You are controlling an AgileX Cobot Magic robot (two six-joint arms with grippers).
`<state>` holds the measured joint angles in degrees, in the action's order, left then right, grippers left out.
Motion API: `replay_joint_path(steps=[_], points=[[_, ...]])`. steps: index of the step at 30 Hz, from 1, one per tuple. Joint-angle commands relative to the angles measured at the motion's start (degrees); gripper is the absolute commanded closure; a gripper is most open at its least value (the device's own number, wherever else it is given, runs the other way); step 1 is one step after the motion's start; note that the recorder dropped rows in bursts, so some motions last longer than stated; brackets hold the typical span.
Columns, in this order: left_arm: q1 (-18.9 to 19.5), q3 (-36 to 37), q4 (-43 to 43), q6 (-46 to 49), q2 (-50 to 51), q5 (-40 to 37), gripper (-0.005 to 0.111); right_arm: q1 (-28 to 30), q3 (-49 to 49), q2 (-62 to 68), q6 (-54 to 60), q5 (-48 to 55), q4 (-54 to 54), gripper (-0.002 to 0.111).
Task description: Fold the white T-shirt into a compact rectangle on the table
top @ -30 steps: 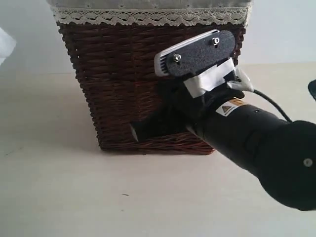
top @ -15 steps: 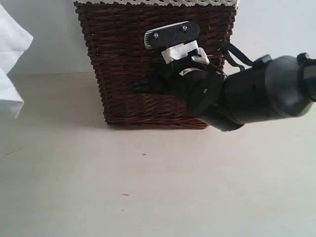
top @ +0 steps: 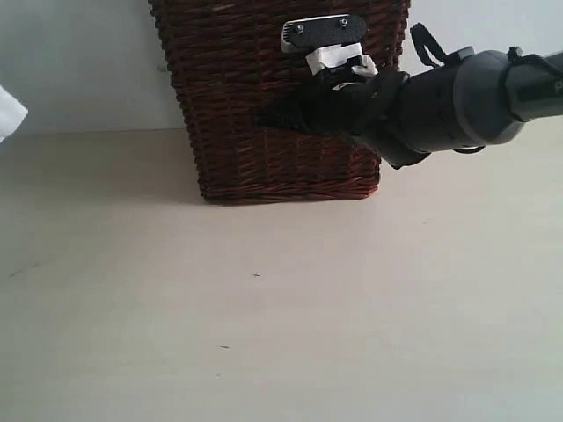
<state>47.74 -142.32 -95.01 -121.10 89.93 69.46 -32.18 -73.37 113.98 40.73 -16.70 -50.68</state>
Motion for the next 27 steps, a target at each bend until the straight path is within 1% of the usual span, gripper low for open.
replay_joint_path(steps=[1,7,11,13,15,17,19,20,21,22,23,25,26,27], points=[[0.15,-0.21,1.94,-0.55,0.15,-1.91,0.107,0.5,-3.22,2.36,-0.34,-0.48,2.01,0.108],[0.15,-0.21,1.94,-0.55,0.15,-1.82,0.107,0.5,-3.69,2.34,0.14,3.87,2.45,0.108],[0.15,-0.21,1.94,-0.55,0.15,-1.82,0.107,0.5,-1.08,-0.06,0.02,5.13,2.84,0.108],[0.15,-0.21,1.94,-0.55,0.15,-1.82,0.107,0.21,1.98,-1.98,0.02,4.03,3.01,0.108],[0.15,-0.21,1.94,-0.55,0.15,-1.69,0.107,-0.48,7.36,-5.36,0.02,1.13,3.79,0.108],[0.15,-0.21,1.94,-0.55,0.04,-0.98,0.107,-2.61,12.95,-9.63,-0.38,-2.44,6.8,0.108],[0.15,-0.21,3.49,-0.55,-0.06,0.44,0.107,-4.74,17.5,-13.97,-3.12,-3.11,12.07,0.108],[0.15,-0.21,5.7,-0.55,-0.06,0.5,0.107,-6.16,19.2,-16.75,-5.83,-1.99,18.41,0.108],[0.15,-0.21,7.68,-0.55,-0.06,0.5,0.107,-7.81,19.79,-19.75,-10.62,1.55,27.74,0.108],[0.15,-0.21,9.04,-0.55,-0.06,0.5,0.107,-8.63,19.79,-21.14,-13.64,3.78,32.37,0.108],[-0.06,-0.21,10.42,-0.55,-0.06,0.5,0.107,-10.18,19.79,-23.55,-18.98,6.06,39.81,0.108],[-2.75,-0.21,10.23,-0.55,-1.23,0.5,0.107,-12.15,19.79,-27.37,-24.84,7.97,45.52,0.108],[-4.91,-0.21,9.92,-0.55,-1.49,0.5,0.107,-12.71,19.79,-28.75,-25.28,8.23,45.5,0.108],[-9.93,-0.21,7.04,-0.55,-1.91,0.5,0.107,-12.84,19.79,-31.34,-25.88,9.11,45.5,0.108]])
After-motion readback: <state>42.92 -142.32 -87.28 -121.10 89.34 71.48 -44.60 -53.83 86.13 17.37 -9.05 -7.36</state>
